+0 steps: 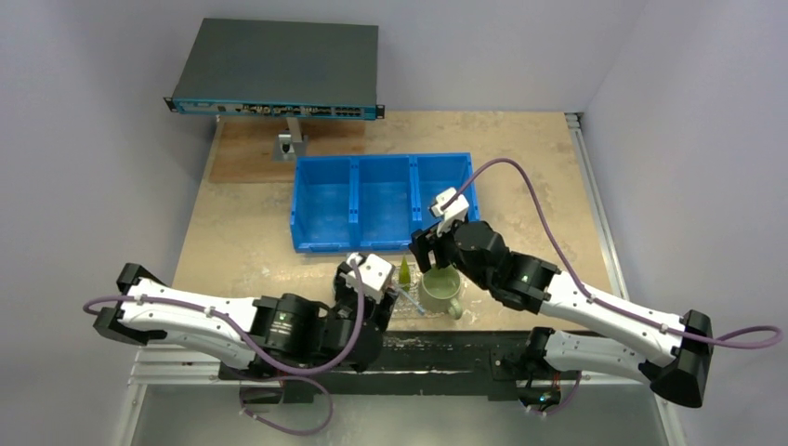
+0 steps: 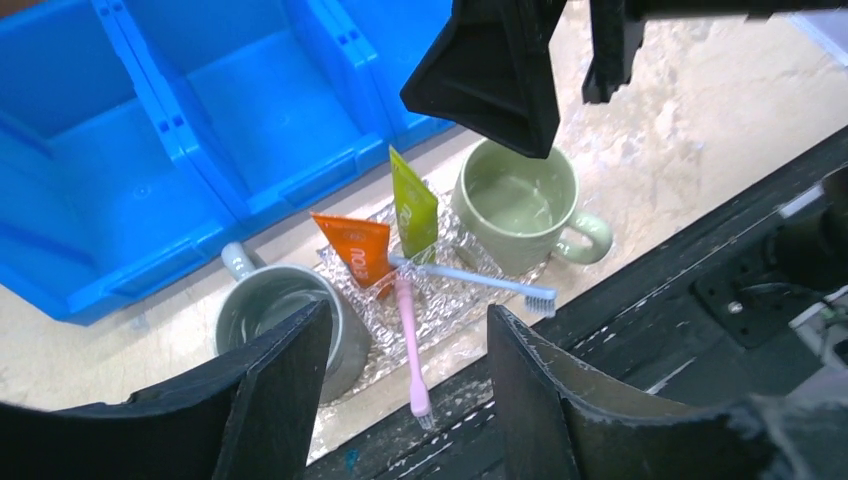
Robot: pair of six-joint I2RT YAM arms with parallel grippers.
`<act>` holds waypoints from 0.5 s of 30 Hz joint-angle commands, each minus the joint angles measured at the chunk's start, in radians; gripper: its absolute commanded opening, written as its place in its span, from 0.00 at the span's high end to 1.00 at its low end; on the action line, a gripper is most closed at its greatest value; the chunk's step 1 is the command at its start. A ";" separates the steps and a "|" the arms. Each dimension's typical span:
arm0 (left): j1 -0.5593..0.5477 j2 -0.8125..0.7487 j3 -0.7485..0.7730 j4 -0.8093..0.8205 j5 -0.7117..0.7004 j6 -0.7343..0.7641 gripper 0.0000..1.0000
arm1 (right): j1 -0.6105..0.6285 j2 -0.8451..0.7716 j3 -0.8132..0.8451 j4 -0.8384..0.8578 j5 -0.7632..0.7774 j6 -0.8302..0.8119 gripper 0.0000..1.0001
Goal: Prepare toiletry sets of a toothbrush and toothpaste on the tray
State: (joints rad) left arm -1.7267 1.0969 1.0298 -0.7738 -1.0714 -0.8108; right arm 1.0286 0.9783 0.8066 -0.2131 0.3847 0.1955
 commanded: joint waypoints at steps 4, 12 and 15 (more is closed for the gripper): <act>0.088 -0.081 0.121 -0.041 0.094 0.171 0.36 | -0.082 -0.024 0.106 0.034 -0.010 -0.055 0.22; 0.361 -0.178 0.184 -0.096 0.236 0.304 0.31 | -0.355 -0.039 0.146 0.058 -0.203 -0.048 0.21; 0.471 -0.216 0.200 -0.098 0.271 0.367 0.30 | -0.473 -0.060 0.145 0.068 -0.274 -0.028 0.21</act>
State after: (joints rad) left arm -1.3666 0.9337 1.1755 -0.8516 -0.8700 -0.5648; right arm 0.6659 0.9592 0.9123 -0.1932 0.2333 0.1513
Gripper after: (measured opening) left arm 0.697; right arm 0.787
